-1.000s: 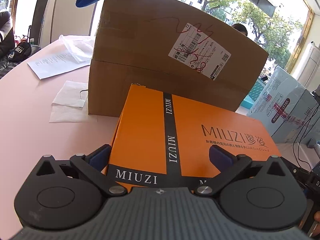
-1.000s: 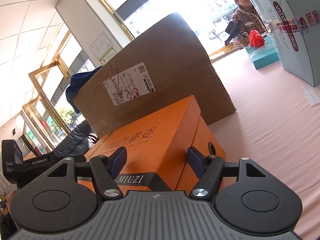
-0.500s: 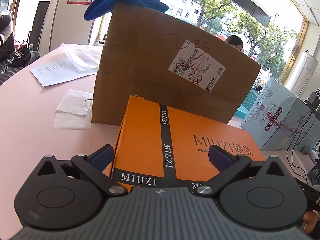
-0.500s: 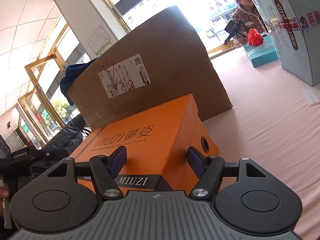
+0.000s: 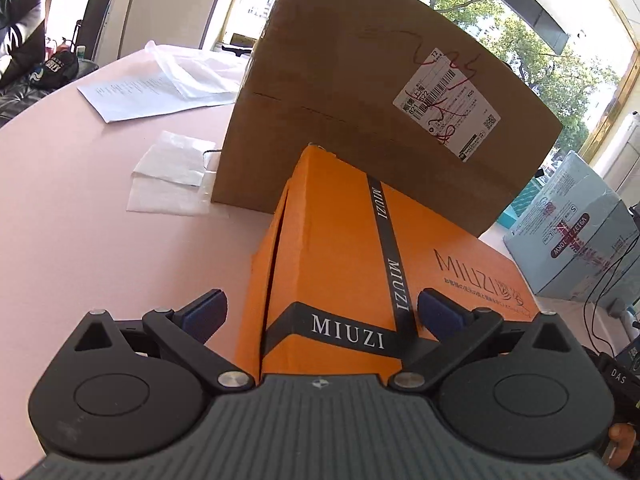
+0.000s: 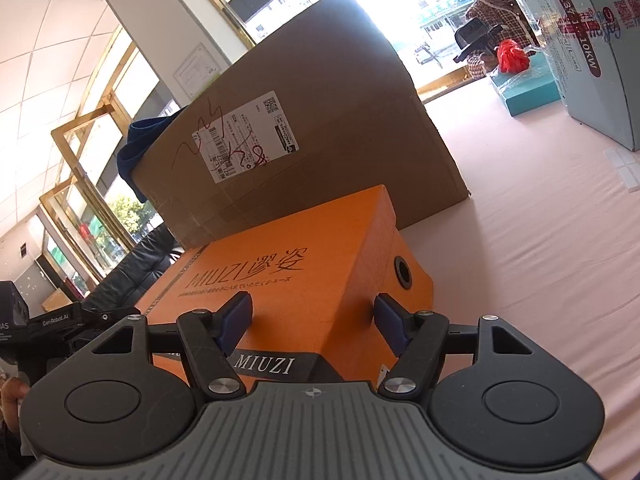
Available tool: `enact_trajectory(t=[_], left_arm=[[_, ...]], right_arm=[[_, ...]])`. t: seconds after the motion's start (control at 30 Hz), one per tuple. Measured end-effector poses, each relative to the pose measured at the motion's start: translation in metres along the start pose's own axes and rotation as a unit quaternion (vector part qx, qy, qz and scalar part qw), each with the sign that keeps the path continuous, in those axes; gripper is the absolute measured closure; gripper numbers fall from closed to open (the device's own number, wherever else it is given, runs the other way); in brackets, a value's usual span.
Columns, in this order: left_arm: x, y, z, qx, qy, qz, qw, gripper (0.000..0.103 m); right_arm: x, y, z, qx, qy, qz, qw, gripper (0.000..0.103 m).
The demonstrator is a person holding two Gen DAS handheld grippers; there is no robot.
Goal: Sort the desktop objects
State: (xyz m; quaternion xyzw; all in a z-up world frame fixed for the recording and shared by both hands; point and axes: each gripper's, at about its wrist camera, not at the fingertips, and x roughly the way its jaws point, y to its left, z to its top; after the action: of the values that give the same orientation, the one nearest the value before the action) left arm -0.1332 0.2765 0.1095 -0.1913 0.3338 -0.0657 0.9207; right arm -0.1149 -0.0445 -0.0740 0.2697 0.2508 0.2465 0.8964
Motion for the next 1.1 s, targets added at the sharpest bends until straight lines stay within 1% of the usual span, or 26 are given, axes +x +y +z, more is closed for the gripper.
enact_trajectory(t=[0.13,0.33,0.43,0.5,0.57,0.63,0.77,0.93,1.0,1.07,1.1], left_arm=[[0.006,-0.003,-0.002,-0.005,0.011,-0.021,0.9997,0.000],[-0.002,-0.023,-0.004,0.032,-0.007,0.006,0.9994,0.000],[-0.009,-0.028,-0.003,0.037,-0.019,0.007,0.9991,0.000],[-0.017,-0.031,-0.002,0.040,-0.032,-0.002,0.9987,0.000],[-0.025,-0.037,-0.001,0.052,-0.049,0.007,0.9975,0.000],[-0.027,-0.040,0.000,0.063,-0.056,0.012,0.9964,0.000],[-0.023,-0.037,0.000,0.053,-0.048,0.015,0.9973,0.000],[-0.023,-0.030,-0.001,0.047,-0.050,0.016,0.9975,0.000],[-0.020,-0.023,-0.002,0.036,-0.047,0.019,0.9980,0.000],[-0.017,-0.014,-0.004,0.026,-0.047,0.030,0.9981,0.002],[-0.016,-0.012,-0.006,0.027,-0.051,0.047,0.9973,0.002]], right_arm=[[0.000,0.000,-0.001,0.002,-0.006,0.007,1.000,0.037],[-0.003,0.004,-0.001,-0.008,-0.022,0.015,1.000,0.037],[-0.004,0.007,-0.001,-0.013,-0.029,0.019,0.999,0.037],[-0.005,0.008,-0.001,-0.016,-0.034,0.021,0.999,0.037],[-0.006,0.010,-0.001,-0.020,-0.039,0.024,0.999,0.037],[-0.008,0.011,-0.001,-0.023,-0.044,0.027,0.998,0.037],[-0.009,0.009,-0.001,-0.015,-0.042,0.032,0.998,0.037],[-0.007,0.013,-0.004,-0.025,-0.045,0.027,0.998,0.037],[-0.005,0.015,-0.004,-0.032,-0.043,0.025,0.998,0.037],[-0.003,0.016,-0.005,-0.040,-0.040,0.023,0.998,0.037],[-0.002,0.017,-0.006,-0.045,-0.039,0.020,0.998,0.036]])
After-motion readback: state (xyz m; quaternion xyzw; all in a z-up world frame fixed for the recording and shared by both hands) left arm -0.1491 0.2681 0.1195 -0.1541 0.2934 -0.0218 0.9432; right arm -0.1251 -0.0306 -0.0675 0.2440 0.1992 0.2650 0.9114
